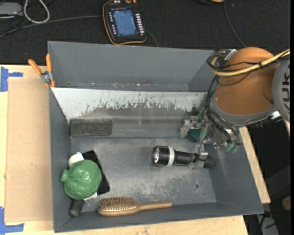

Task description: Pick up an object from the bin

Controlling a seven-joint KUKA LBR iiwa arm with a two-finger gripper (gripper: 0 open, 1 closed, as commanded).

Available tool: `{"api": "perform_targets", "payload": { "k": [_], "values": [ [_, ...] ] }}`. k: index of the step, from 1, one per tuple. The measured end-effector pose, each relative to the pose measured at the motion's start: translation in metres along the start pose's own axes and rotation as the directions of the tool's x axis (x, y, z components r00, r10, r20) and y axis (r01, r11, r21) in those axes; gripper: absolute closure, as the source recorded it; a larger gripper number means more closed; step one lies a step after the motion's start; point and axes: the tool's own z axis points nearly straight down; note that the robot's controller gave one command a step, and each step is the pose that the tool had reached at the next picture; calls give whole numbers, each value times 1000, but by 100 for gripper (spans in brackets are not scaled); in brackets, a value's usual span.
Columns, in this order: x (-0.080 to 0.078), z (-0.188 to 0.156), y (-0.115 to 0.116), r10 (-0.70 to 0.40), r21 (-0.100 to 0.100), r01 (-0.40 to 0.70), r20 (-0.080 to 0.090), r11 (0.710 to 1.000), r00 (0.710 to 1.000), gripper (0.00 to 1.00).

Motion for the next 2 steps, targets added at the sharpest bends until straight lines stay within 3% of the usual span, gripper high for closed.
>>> {"api": "perform_targets", "payload": {
  "k": [1,2],
  "values": [
    [-1,-3,0,-1,0,1,7,1000,1000,0],
    [-30,136,-64,130,-2,-130,10,991,991,0]
  ]
}}
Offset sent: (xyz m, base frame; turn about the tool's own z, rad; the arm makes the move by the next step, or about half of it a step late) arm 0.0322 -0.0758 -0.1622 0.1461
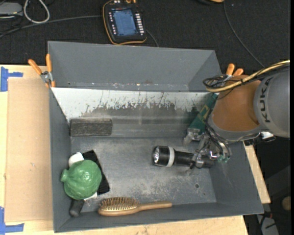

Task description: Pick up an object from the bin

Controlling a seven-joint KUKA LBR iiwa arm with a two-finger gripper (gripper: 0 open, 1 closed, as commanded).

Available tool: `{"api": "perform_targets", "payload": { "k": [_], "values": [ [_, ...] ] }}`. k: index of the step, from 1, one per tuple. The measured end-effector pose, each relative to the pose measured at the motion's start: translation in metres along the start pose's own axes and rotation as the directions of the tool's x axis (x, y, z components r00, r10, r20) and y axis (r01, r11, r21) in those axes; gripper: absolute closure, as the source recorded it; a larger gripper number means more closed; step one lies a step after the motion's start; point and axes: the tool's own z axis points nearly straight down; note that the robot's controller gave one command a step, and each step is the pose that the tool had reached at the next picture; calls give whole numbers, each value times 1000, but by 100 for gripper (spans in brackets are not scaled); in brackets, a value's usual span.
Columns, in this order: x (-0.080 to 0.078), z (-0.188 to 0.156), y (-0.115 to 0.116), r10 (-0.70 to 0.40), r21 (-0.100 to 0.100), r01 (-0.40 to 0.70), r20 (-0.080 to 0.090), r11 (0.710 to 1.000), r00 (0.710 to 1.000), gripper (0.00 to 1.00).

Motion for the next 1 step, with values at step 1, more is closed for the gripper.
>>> {"api": "perform_targets", "payload": {
  "k": [1],
  "values": [
    [-2,26,-18,39,-7,-39,0,999,999,0]
  ]
}}
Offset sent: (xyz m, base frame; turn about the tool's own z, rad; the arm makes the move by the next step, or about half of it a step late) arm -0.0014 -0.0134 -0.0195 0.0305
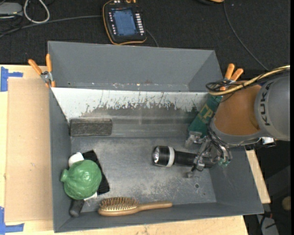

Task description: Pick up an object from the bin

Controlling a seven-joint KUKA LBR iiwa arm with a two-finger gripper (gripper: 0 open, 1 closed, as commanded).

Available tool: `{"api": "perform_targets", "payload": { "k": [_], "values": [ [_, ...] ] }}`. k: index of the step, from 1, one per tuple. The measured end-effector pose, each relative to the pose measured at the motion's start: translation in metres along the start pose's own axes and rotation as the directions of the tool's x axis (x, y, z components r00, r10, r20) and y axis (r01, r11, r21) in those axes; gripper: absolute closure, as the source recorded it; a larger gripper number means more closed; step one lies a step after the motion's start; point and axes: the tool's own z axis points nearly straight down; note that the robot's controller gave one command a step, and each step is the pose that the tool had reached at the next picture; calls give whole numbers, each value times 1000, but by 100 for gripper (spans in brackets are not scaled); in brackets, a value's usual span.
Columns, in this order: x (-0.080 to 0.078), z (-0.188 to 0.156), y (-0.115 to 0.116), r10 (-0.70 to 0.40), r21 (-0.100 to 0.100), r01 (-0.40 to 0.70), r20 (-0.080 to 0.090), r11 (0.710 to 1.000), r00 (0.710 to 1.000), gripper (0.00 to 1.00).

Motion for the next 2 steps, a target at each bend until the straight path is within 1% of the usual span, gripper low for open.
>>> {"api": "perform_targets", "payload": {
  "k": [1,2],
  "values": [
    [2,-5,5,-13,5,13,0,1000,1000,0],
    [0,-1,1,-5,2,5,1,1000,1000,0]
  ]
}}
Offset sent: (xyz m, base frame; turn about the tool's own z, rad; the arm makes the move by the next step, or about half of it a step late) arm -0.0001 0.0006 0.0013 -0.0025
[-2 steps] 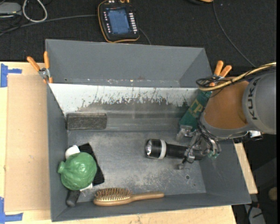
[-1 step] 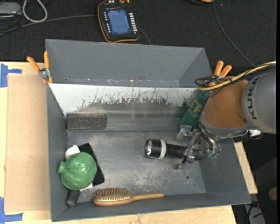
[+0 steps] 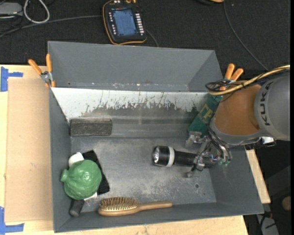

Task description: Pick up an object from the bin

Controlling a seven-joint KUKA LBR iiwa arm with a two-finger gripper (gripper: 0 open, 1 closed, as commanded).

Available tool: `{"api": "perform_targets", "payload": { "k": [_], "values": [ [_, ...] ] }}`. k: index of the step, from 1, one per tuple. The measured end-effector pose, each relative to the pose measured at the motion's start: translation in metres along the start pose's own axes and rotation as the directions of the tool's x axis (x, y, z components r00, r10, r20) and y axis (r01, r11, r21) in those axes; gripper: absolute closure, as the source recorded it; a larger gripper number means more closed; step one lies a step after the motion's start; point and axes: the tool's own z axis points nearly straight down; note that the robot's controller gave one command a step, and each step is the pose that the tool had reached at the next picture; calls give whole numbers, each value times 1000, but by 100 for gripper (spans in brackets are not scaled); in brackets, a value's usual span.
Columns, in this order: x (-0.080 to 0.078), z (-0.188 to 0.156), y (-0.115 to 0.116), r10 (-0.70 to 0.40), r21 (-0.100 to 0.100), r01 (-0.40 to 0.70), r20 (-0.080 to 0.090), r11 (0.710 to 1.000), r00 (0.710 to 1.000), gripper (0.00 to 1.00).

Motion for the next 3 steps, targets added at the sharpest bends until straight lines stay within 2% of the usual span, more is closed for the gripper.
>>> {"api": "perform_targets", "payload": {
  "k": [1,2,3],
  "values": [
    [1,-2,2,-9,2,9,-2,1000,1000,100],
    [1,-3,2,-9,2,9,-2,1000,1000,100],
    [5,-30,3,-10,1,10,-14,1000,1000,100]
  ]
}}
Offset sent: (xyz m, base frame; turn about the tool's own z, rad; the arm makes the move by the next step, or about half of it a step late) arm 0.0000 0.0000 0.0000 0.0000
